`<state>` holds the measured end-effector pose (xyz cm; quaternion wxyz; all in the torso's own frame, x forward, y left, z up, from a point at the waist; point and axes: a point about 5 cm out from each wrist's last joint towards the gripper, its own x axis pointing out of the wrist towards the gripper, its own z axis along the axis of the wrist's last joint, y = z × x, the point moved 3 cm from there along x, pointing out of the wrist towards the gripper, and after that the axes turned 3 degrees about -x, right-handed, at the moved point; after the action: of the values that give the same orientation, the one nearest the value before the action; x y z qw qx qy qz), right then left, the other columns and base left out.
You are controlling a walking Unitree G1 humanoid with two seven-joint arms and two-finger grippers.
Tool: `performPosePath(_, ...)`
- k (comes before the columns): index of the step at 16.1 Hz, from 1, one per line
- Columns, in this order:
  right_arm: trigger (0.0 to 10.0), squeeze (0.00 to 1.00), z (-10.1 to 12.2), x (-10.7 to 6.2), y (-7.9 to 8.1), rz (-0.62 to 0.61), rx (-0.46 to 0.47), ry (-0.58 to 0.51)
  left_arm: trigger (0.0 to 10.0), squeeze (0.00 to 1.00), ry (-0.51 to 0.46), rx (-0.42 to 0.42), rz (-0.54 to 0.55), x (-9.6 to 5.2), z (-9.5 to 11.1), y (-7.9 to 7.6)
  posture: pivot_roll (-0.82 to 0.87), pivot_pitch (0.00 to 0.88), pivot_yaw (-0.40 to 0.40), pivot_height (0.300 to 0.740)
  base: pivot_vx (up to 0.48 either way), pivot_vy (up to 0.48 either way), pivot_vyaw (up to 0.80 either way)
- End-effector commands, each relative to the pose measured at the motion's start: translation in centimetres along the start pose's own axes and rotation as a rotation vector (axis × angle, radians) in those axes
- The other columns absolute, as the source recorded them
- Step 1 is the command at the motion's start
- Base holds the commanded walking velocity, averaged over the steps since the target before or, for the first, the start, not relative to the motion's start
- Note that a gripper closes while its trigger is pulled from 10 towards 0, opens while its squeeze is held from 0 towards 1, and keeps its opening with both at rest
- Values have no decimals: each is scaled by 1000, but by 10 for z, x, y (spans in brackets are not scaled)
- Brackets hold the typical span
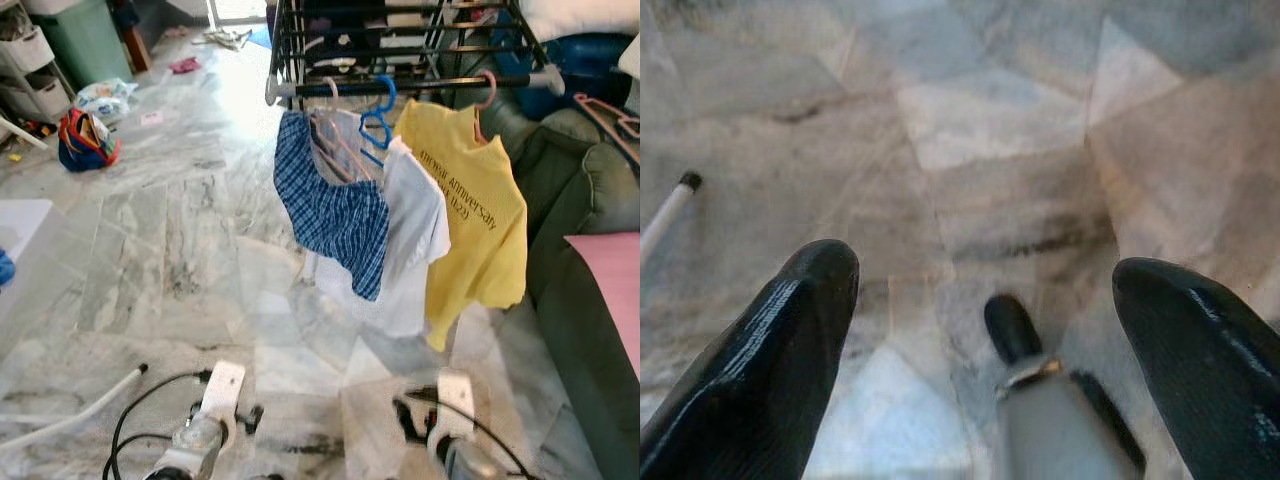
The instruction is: Hang hanger
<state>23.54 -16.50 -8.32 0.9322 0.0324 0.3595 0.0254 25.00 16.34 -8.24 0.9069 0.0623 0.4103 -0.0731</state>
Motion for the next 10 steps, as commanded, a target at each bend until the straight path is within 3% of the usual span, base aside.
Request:
performPosePath(1, 10000, 0, -9, -1, 1, -1, 17, 44, 10000, 0, 61, 27, 3, -2, -18, -1, -85, 47, 28, 740, 0, 0, 0)
performPosePath(2, 10000, 0, -12, -1, 2, -1, 27, 56, 10000, 0, 67, 39, -2, -3, -19, -1, -87, 42, 30, 740, 0, 0, 0)
performPosePath(6, 10000, 0, -16, 0, 8, 17, -2, 79, 10000, 0, 96, 79, 19, -5, -26, 7, -91, 38, 45, 740, 0, 0, 767)
performPosePath(10, 10000, 0, -20, 0, 11, 12, 10, 95, 10000, 0, 90, 98, 12, -3, -21, 3, -94, 40, 50, 740, 0, 0, 748)
